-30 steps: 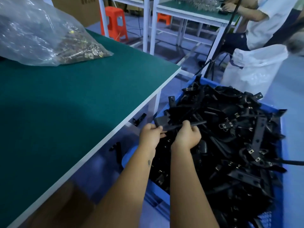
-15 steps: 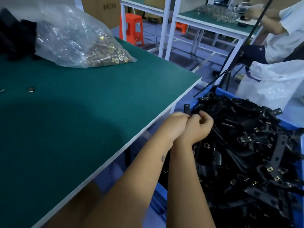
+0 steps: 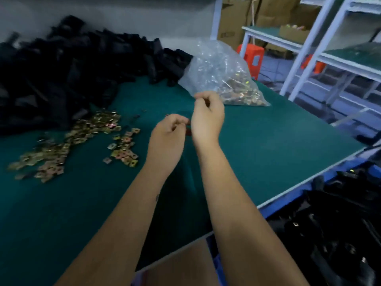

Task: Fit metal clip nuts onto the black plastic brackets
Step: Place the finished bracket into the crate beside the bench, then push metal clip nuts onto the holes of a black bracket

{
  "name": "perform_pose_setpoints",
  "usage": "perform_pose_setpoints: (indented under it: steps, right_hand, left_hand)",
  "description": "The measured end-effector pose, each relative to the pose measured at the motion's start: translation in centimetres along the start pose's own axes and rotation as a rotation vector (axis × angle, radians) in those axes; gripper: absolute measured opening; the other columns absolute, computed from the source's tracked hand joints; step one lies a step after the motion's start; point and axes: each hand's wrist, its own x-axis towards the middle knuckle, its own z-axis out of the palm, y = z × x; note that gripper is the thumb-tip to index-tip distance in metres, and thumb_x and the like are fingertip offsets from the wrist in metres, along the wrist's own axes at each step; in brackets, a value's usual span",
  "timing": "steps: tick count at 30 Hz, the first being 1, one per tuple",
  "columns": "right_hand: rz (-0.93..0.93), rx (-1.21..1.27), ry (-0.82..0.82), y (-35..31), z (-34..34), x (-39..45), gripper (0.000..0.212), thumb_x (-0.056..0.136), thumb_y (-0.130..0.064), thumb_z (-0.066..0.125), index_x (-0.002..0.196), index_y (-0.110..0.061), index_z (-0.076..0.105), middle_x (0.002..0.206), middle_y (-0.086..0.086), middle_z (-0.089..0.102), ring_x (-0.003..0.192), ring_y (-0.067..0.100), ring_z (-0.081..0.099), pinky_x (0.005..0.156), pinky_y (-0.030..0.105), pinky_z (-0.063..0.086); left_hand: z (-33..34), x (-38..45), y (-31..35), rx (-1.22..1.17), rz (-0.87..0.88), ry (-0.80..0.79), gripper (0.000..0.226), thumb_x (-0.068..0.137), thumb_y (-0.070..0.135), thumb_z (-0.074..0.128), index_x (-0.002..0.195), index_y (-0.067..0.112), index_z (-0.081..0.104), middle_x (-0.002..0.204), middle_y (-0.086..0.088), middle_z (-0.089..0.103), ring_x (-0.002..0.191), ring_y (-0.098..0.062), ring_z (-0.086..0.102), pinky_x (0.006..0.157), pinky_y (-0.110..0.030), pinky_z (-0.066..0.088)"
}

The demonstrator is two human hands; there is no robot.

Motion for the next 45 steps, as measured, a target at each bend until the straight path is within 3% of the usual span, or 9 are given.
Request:
perform_pose_setpoints:
  steps: [5, 10, 16, 22, 26, 30, 36, 40, 45]
  right_hand:
    - [-0.067, -0.268, -0.507, 0.8, 10.6, -4.8, 0.017, 0.093, -0.015, 0.048, 0.087, -0.024, 0.061, 0.099, -0.003, 0.063, 0.083, 0.008, 0.055, 0.066, 0.025, 0.039]
    - [-0.234, -0.542, -0.782, 2.6, 14.2, -8.4, 0.018, 0.093, -0.021, 0.051, 0.083, -0.021, 0.066, 0.080, -0.007, 0.064, 0.068, 0.009, 0.057, 0.056, 0.029, 0.044]
    - [0.017, -0.236, -0.758, 3.0, 13.3, -7.3, 0.023, 0.091, -0.021, 0.053, 0.076, -0.031, 0.068, 0.079, -0.010, 0.068, 0.074, 0.004, 0.060, 0.072, 0.028, 0.051]
    - [0.000, -0.290, -0.856, 2.9, 13.3, -7.8, 0.023, 0.091, -0.021, 0.051, 0.072, -0.026, 0.064, 0.054, -0.012, 0.056, 0.043, -0.002, 0.045, 0.040, 0.013, 0.033]
    - [0.016, -0.282, -0.830, 2.7, 13.2, -7.7, 0.022, 0.091, -0.019, 0.050, 0.079, -0.022, 0.068, 0.074, 0.005, 0.068, 0.047, -0.002, 0.048, 0.043, 0.015, 0.035]
    - [0.009, -0.279, -0.830, 2.8, 13.2, -7.7, 0.022, 0.090, -0.017, 0.049, 0.080, -0.020, 0.068, 0.076, 0.007, 0.068, 0.046, -0.004, 0.049, 0.042, 0.012, 0.035]
    - [0.037, -0.096, -0.680, 3.0, 13.2, -7.3, 0.023, 0.095, -0.017, 0.051, 0.079, -0.018, 0.067, 0.071, -0.004, 0.062, 0.060, -0.002, 0.052, 0.057, 0.014, 0.043]
    - [0.372, 0.271, -0.750, 2.1, 13.2, -6.8, 0.033, 0.105, -0.033, 0.040, 0.093, -0.015, 0.065, 0.079, 0.006, 0.071, 0.074, 0.017, 0.066, 0.073, 0.033, 0.053]
    - [0.693, 0.574, -0.690, 1.9, 12.6, -5.5, 0.042, 0.101, -0.040, 0.049, 0.111, -0.001, 0.063, 0.107, 0.018, 0.064, 0.098, 0.029, 0.063, 0.097, 0.043, 0.050]
  left_hand:
    - [-9.5, -0.2, -3.6, 0.294, -0.007, 0.250, 0.027, 0.095, 0.012, 0.044, 0.093, 0.025, 0.068, 0.086, 0.010, 0.067, 0.077, -0.005, 0.061, 0.069, -0.024, 0.049]
    - [-16.5, -0.7, -7.3, 0.750, -0.020, 0.634, 0.025, 0.088, 0.006, 0.056, 0.104, 0.013, 0.074, 0.120, -0.010, 0.059, 0.117, -0.037, 0.045, 0.096, -0.037, 0.033]
    - [-18.6, 3.0, -8.3, 0.935, -0.098, 0.405, 0.048, 0.097, 0.025, 0.051, 0.144, 0.034, 0.045, 0.163, -0.014, 0.003, 0.150, -0.037, 0.000, 0.119, -0.050, 0.012]
    - [-18.5, 4.4, -8.9, 1.091, -0.116, 0.540, 0.043, 0.093, 0.019, 0.053, 0.135, 0.029, 0.051, 0.163, -0.017, -0.017, 0.150, -0.037, -0.013, 0.121, -0.054, 0.000]
    - [-18.0, 4.5, -9.0, 1.199, -0.110, 0.509, 0.017, 0.093, 0.027, 0.054, 0.106, 0.018, 0.061, 0.161, -0.012, 0.010, 0.145, -0.035, 0.013, 0.111, -0.052, 0.019]
    - [-18.0, 4.5, -9.0, 1.208, -0.051, 0.520, 0.037, 0.094, 0.015, 0.051, 0.130, 0.017, 0.062, 0.138, -0.011, 0.042, 0.129, -0.038, 0.031, 0.095, -0.043, 0.035]
    - [-18.6, 3.3, -7.6, 0.804, 0.490, 0.751, 0.047, 0.086, -0.007, 0.044, 0.125, 0.006, 0.067, 0.119, -0.014, 0.062, 0.115, -0.035, 0.044, 0.102, -0.020, 0.030]
    - [-16.5, 3.5, -6.5, 0.775, 0.770, 0.601, 0.041, 0.084, -0.008, 0.049, 0.118, 0.001, 0.070, 0.118, -0.018, 0.063, 0.120, -0.031, 0.047, 0.110, -0.029, 0.032]
    - [-14.1, 2.8, -6.4, 0.585, 0.690, 0.268, 0.031, 0.080, 0.006, 0.047, 0.084, 0.001, 0.078, 0.118, -0.013, 0.069, 0.125, -0.029, 0.053, 0.112, -0.026, 0.035]
